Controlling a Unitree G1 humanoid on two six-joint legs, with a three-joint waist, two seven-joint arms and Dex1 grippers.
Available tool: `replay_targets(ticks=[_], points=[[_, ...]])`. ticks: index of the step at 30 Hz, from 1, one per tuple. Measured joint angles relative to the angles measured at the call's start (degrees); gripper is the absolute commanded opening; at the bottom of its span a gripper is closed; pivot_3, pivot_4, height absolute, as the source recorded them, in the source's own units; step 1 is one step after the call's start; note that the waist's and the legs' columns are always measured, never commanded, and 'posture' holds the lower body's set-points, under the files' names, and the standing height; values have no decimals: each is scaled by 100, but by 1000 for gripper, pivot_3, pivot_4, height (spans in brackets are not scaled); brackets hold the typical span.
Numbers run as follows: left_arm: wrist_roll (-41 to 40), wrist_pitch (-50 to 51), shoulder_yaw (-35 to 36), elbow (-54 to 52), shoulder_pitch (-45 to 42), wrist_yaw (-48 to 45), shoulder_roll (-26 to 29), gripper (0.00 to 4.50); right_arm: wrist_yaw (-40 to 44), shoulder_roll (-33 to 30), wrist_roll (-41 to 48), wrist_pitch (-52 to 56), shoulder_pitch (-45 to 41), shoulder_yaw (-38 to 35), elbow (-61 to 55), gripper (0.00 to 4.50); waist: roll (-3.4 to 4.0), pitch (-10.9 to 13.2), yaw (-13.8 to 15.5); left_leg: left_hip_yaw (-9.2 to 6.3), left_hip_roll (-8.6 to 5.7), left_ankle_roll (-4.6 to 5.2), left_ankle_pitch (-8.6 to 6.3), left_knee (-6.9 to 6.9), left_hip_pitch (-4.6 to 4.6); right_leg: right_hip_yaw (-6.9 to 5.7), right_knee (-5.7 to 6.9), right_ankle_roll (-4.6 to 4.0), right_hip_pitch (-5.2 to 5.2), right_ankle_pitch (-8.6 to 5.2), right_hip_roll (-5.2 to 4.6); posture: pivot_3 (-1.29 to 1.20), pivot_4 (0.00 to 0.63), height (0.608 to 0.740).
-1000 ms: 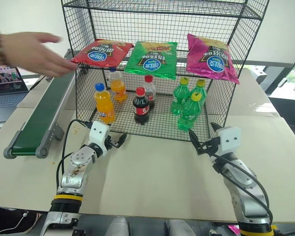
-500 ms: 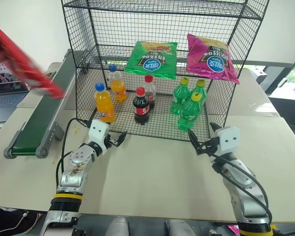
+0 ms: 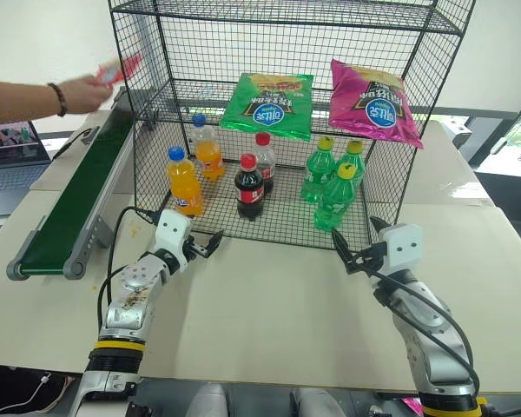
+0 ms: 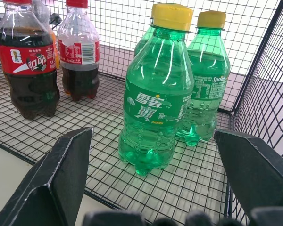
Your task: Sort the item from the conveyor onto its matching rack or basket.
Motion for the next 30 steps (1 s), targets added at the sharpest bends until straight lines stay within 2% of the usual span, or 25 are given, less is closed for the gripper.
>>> replay_targets(ticks=[4,8,13,17,21,26,30], points=[[-68,10,55,-6,23,-54,1,4445,12,-21,6,37,-1,-14,-86,4500,1,-1,-3,0,0,0,0,0,0,0,0,0,0,0,0,0,150,740],[-451,272,348,-218,387,-404,338,4445,166,-159,156,282,-214,-45,-150,4500,2,-2,-53,-2,1,1,0,-2,4,-1,6,0,0,0,2,0,150,740],[-1295,1130,1172,-1186,912,-433,687,4445,649,-307,570,558,-868,-3,-123,4500,3,-3,-119,-7,1,2,1,2,1,-2,6,0,2,0,2,0,150,740],[-2992,2483,2253,-2509,1809,-113,669,4445,1669,-740,1260,838,-1440,149,-46,4500,4,-3,-172,-9,3,18,-8,2,0,-3,4,1,5,0,0,0,150,740],[-4709,3286,3480,-3176,2576,540,576,4445,2621,-1041,1887,1055,-1924,333,-34,4500,4,-3,-178,-20,5,23,-11,4,5,-14,4,0,8,-1,0,0,150,740],[-6569,3418,4750,-2989,3188,1655,302,4445,3538,-951,2160,1045,-2595,873,193,4500,2,-2,-174,-29,5,23,-11,17,6,-23,6,0,11,-1,0,0,150,740],[-7677,3233,5268,-2601,3264,2432,269,4445,3955,-663,2262,972,-3006,1148,468,4500,-2,-4,-137,-45,4,22,-11,24,1,-41,4,-1,16,-1,-2,0,150,740]])
